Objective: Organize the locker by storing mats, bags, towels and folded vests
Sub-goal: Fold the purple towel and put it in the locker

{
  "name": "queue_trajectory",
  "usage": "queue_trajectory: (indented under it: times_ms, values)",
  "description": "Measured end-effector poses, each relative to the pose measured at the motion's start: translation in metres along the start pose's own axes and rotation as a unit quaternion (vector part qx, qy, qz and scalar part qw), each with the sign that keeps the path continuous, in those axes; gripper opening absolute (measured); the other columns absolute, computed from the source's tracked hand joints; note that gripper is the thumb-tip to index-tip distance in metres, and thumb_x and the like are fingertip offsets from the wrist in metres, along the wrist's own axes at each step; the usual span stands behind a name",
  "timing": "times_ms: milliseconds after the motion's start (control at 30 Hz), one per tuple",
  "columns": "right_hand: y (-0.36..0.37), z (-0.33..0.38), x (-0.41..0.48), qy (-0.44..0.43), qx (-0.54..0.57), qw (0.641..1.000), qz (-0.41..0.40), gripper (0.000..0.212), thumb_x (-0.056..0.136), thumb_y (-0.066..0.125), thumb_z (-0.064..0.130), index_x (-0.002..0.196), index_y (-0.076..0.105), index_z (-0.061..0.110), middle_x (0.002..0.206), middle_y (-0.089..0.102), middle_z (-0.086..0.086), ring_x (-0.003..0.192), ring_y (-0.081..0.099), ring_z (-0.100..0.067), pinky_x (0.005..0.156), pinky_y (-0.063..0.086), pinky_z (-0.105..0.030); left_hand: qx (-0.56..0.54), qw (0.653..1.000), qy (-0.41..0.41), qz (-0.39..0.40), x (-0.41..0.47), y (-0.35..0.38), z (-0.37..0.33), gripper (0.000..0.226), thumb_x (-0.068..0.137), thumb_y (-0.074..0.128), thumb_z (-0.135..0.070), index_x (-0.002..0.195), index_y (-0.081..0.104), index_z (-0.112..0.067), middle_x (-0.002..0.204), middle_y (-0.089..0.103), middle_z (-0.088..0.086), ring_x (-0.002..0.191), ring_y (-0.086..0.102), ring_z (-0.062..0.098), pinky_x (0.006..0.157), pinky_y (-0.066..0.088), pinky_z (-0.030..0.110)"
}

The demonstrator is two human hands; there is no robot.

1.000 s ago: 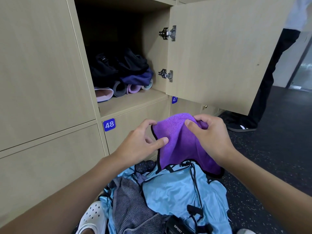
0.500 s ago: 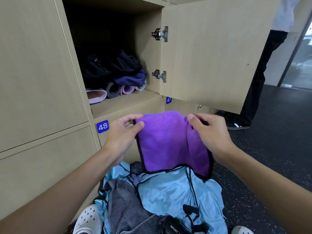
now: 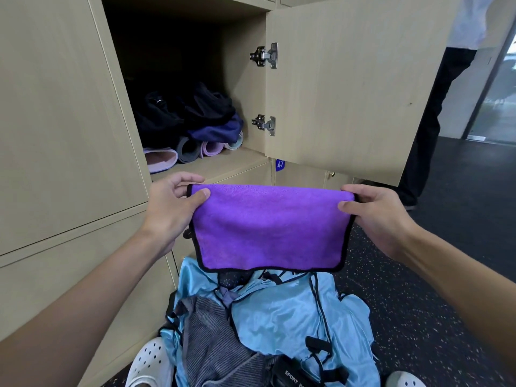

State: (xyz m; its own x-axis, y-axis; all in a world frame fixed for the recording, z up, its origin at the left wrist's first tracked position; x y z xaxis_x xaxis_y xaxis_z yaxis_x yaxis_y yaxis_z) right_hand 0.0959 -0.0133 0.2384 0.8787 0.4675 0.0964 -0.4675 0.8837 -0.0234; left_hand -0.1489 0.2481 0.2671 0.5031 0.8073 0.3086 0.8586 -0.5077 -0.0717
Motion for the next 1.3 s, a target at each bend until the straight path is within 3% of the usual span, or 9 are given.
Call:
queue_trajectory:
  times_ms: [133,300,500,667,767,900,1067,1200,1300]
  values:
    - [-0.005,-0.002,0.0,-0.01,-0.037,0.999,-0.023,0.028,0.082,0.073,-0.001,0.108,0.071,0.009,0.102,0.069,-0.015,0.092,0.062,-0.023,0.1,0.05,-0.046,-0.014,0.996,-0.054,0.073,0.0,0.012,0.01,0.023,0.088,0.07,0.0,0.104,0.069,-0.016,0.093,0.07,0.004,0.08,0.06,0.019,0.071,0.05,0.032]
    - [-0.012,0.008,-0.003,-0.044,-0.049,0.997,-0.038,0.021,0.082,0.074,0.0,0.088,0.074,0.02,0.093,0.07,-0.019,0.081,0.056,-0.021,0.08,0.048,-0.042,0.039,0.993,-0.028,0.111,-0.001,0.02,0.008,0.048,0.087,0.062,0.016,0.126,0.06,-0.011,0.106,0.069,-0.004,0.092,0.067,0.002,0.076,0.053,0.01]
    - [-0.011,0.011,-0.007,-0.059,-0.101,0.993,-0.021,0.032,0.081,0.075,0.001,0.11,0.069,0.013,0.092,0.07,-0.006,0.077,0.061,-0.012,0.071,0.049,-0.017,0.19,0.976,0.081,0.065,0.006,0.008,-0.004,0.021,0.088,0.071,-0.003,0.106,0.07,-0.012,0.092,0.067,-0.007,0.086,0.062,0.012,0.074,0.049,0.01]
    - [-0.007,0.012,-0.007,-0.073,-0.15,0.986,-0.01,0.019,0.08,0.077,0.005,0.098,0.07,0.01,0.083,0.067,-0.005,0.065,0.054,-0.008,0.053,0.042,-0.007,0.272,0.95,0.133,0.073,0.007,0.004,-0.008,0.025,0.093,0.067,-0.02,0.069,0.063,-0.023,0.06,0.051,-0.001,0.057,0.04,0.014,0.054,0.034,0.026]
    - [-0.005,0.01,-0.007,-0.079,-0.179,0.981,0.009,0.012,0.082,0.077,0.01,0.092,0.071,0.009,0.081,0.067,-0.004,0.064,0.054,-0.008,0.054,0.042,-0.009,0.296,0.944,0.134,0.064,0.007,0.002,-0.008,0.03,0.095,0.063,-0.029,0.073,0.064,-0.008,0.059,0.042,0.001,0.056,0.034,0.017,0.053,0.031,0.032]
    - [-0.009,0.01,-0.007,-0.09,-0.201,0.975,0.007,0.017,0.09,0.069,0.018,0.083,0.069,0.002,0.073,0.055,-0.007,0.066,0.046,-0.014,0.061,0.039,-0.028,0.299,0.942,0.143,0.061,0.008,0.001,-0.009,0.037,0.097,0.058,-0.033,0.082,0.066,0.0,0.075,0.059,0.016,0.066,0.051,0.026,0.064,0.043,0.041]
    - [-0.009,0.011,-0.01,-0.094,-0.242,0.966,0.017,0.022,0.095,0.062,0.022,0.078,0.061,0.008,0.067,0.046,0.001,0.059,0.037,-0.01,0.053,0.031,-0.021,0.257,0.957,0.109,0.083,0.003,0.002,-0.002,0.039,0.096,0.06,-0.036,0.077,0.061,-0.002,0.061,0.047,0.006,0.058,0.038,0.018,0.056,0.034,0.031]
    - [-0.009,0.012,-0.01,-0.098,-0.263,0.96,0.011,0.019,0.094,0.063,0.022,0.08,0.06,0.009,0.069,0.051,0.0,0.064,0.043,-0.014,0.056,0.034,-0.026,0.202,0.973,0.064,0.089,-0.001,0.011,0.006,0.041,0.085,0.063,-0.054,0.074,0.063,-0.014,0.065,0.056,0.03,0.055,0.052,0.026,0.065,0.058,0.051]
    - [-0.005,0.015,-0.011,-0.102,-0.262,0.96,0.015,0.006,0.092,0.062,0.014,0.089,0.057,0.011,0.082,0.064,-0.007,0.072,0.052,-0.021,0.063,0.041,-0.032,0.207,0.974,0.054,0.073,-0.004,0.019,0.009,0.038,0.093,0.064,-0.038,0.072,0.061,-0.006,0.054,0.05,0.021,0.05,0.05,0.028,0.064,0.058,0.051]
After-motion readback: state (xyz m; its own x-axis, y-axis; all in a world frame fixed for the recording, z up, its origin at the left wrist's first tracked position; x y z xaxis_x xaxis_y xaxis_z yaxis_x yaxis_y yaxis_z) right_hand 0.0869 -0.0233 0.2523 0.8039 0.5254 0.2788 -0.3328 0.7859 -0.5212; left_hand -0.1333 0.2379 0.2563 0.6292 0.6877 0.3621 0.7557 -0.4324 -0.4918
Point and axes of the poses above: each hand's wrist, its own x-axis towards the middle knuckle, its own y-axis out of the palm, z = x × y, the point moved 8 cm from there along x, towards the middle knuckle
